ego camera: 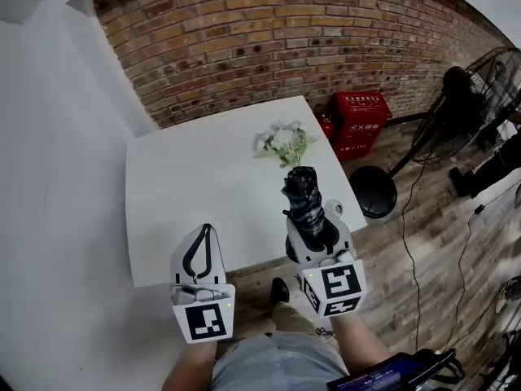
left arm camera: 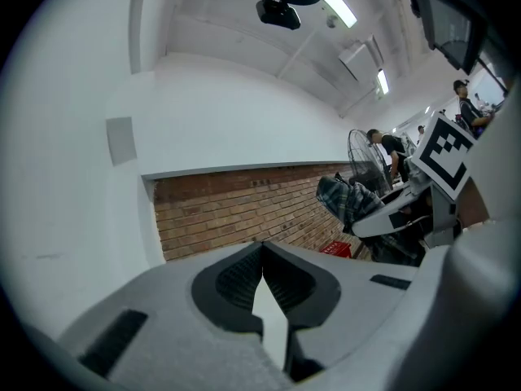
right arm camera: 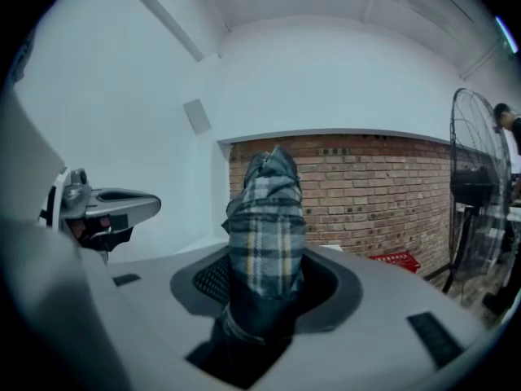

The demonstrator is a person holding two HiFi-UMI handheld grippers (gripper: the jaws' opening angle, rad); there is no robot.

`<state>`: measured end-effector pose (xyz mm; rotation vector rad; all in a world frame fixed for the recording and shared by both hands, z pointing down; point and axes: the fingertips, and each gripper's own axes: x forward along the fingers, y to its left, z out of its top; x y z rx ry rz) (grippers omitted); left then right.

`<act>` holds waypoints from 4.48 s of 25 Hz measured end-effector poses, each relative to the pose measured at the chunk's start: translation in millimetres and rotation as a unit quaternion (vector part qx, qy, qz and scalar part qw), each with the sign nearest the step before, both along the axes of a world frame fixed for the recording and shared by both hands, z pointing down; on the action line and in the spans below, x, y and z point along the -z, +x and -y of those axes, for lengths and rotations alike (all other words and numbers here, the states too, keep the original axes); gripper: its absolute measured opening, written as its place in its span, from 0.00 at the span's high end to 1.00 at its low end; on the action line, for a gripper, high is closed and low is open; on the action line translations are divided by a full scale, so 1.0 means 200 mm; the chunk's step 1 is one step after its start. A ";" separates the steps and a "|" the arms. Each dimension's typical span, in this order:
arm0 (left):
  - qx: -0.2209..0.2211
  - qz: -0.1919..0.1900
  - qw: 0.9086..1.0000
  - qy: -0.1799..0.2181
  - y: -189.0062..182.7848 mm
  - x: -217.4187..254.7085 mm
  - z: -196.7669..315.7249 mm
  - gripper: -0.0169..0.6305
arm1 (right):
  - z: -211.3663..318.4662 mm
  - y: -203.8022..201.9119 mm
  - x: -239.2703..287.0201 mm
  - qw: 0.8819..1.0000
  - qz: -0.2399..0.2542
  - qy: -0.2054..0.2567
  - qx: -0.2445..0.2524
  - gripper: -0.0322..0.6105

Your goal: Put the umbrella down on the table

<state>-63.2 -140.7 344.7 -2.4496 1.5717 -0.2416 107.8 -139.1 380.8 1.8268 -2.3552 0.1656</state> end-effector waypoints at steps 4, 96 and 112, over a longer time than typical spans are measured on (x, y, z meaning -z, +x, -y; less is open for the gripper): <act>0.016 0.005 1.000 -0.006 0.03 0.00 0.20 0.96 | 0.23 0.02 -0.01 1.000 0.008 -0.005 0.016 0.66; 0.118 -0.007 0.989 -0.088 -0.43 -0.35 1.16 0.96 | 1.17 -0.41 -1.16 0.930 -0.106 -0.326 0.135 0.57; 0.114 -0.036 0.992 -0.029 -0.40 -0.08 1.08 0.96 | 1.24 -0.44 -0.42 0.984 -0.026 -0.112 0.134 0.67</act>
